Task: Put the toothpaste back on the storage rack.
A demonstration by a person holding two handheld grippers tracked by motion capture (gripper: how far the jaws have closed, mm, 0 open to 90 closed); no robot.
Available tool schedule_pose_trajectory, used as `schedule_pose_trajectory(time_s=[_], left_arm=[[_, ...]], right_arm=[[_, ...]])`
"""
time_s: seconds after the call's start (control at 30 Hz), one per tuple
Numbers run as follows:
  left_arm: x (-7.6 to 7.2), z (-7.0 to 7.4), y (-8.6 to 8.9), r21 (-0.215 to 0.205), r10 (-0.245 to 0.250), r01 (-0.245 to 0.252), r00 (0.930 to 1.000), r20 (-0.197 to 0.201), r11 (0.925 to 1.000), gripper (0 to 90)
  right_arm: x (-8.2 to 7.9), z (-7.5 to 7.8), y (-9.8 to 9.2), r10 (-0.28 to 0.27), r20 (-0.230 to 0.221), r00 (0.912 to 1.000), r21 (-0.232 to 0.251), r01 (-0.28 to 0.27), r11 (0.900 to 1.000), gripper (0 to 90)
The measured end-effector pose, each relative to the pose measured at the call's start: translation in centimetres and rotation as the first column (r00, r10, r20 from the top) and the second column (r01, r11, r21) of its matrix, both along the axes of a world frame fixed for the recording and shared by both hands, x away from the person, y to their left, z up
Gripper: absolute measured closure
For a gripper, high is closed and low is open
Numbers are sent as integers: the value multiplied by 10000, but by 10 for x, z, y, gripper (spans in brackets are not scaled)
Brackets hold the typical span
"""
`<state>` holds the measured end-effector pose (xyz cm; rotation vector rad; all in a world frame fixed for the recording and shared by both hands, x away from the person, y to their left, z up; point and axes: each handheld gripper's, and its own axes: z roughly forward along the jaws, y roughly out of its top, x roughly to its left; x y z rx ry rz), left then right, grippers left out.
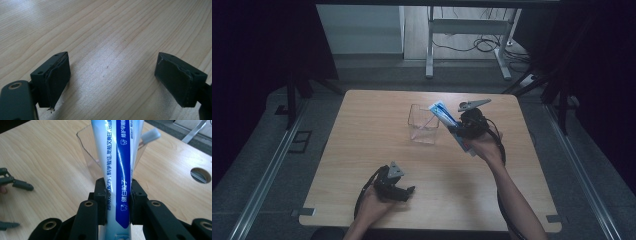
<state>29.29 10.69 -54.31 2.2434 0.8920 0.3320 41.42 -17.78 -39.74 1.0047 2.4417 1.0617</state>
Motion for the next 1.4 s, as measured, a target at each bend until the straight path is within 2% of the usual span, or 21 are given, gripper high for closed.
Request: schedule_pose_trajectory(time_s=[0.43, 1.4], left_arm=[[0, 0, 0, -20, 11, -11, 10000, -14, 10000, 133], [0, 0, 0, -26, -5, 5, 10000, -6, 10000, 132]], right_arm=[[18, 10, 22, 109, 328, 9994, 267, -117, 9996, 727], [53, 18, 64, 63, 810, 9967, 356, -92, 9993, 727]])
